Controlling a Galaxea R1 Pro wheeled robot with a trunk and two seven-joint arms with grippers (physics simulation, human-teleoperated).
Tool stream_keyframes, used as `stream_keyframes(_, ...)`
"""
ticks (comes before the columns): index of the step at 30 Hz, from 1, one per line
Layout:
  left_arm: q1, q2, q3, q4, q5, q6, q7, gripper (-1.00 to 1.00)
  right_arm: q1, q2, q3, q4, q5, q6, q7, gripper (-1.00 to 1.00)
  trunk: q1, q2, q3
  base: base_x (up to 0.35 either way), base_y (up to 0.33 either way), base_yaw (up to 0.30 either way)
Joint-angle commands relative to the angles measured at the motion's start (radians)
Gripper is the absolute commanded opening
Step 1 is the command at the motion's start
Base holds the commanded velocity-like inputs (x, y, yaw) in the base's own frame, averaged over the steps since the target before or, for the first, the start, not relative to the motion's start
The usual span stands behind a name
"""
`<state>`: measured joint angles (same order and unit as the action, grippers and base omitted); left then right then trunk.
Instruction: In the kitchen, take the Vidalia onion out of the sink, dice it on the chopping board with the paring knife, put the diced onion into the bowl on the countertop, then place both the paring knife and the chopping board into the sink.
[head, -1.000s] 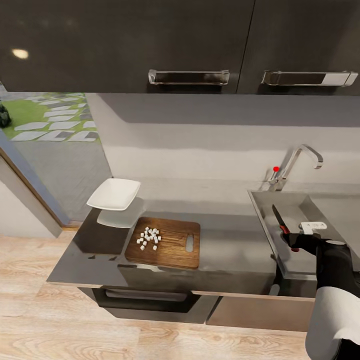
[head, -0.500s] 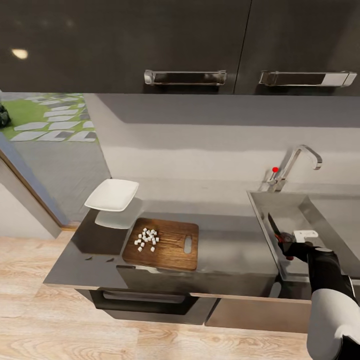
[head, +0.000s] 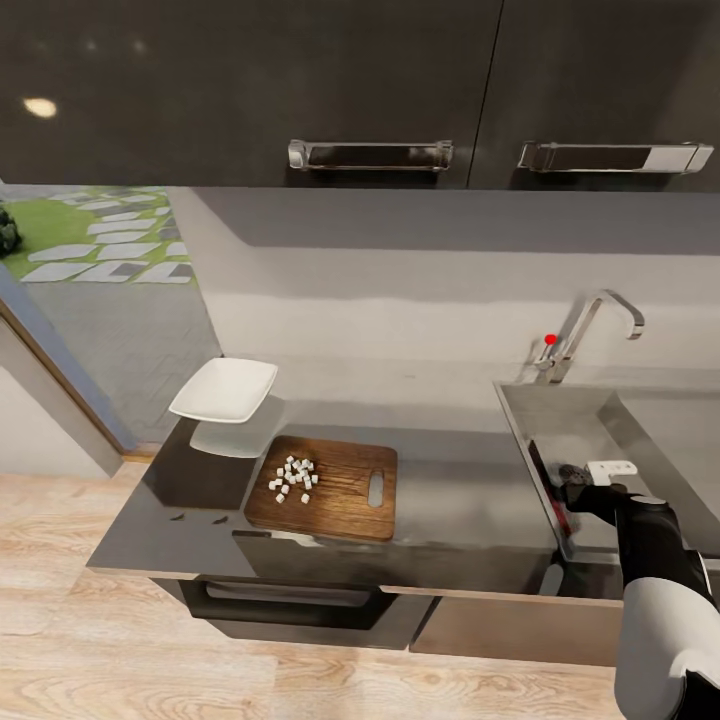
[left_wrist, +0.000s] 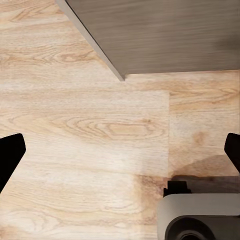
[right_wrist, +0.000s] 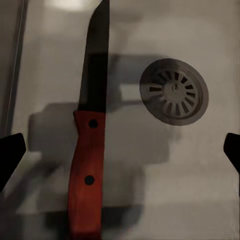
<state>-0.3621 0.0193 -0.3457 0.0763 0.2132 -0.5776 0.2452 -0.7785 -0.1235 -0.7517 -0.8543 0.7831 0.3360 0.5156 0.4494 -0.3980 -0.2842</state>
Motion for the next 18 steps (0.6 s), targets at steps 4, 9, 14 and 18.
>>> stream_keyframes(4, -0.001, 0.000, -0.009, 0.003, 0.006, -0.005, 0.002, 1.00, -0.002, 0.000, -0.003, -0.002, 0.008, 0.001, 0.009, 1.00, 0.001, -0.002, -0.002, 0.000, 0.000, 0.000)
stream_keyframes(9, -0.001, 0.000, -0.009, 0.003, 0.006, -0.005, 0.002, 1.00, -0.002, -0.008, -0.009, -0.034, 0.005, 0.003, 0.020, 1.00, 0.001, -0.002, -0.002, 0.000, 0.000, 0.000)
stream_keyframes(14, -0.001, -0.001, -0.009, 0.003, 0.006, -0.005, 0.002, 1.00, -0.002, -0.020, 0.003, -0.359, -0.001, 0.143, 0.145, 1.00, 0.001, -0.002, -0.002, 0.000, 0.000, 0.000)
stream_keyframes(18, -0.001, -0.001, -0.009, 0.003, 0.006, -0.005, 0.002, 1.00, -0.002, -0.017, 0.182, -0.676, -0.001, 0.495, 0.339, 1.00, 0.001, -0.002, -0.002, 0.000, 0.002, 0.000)
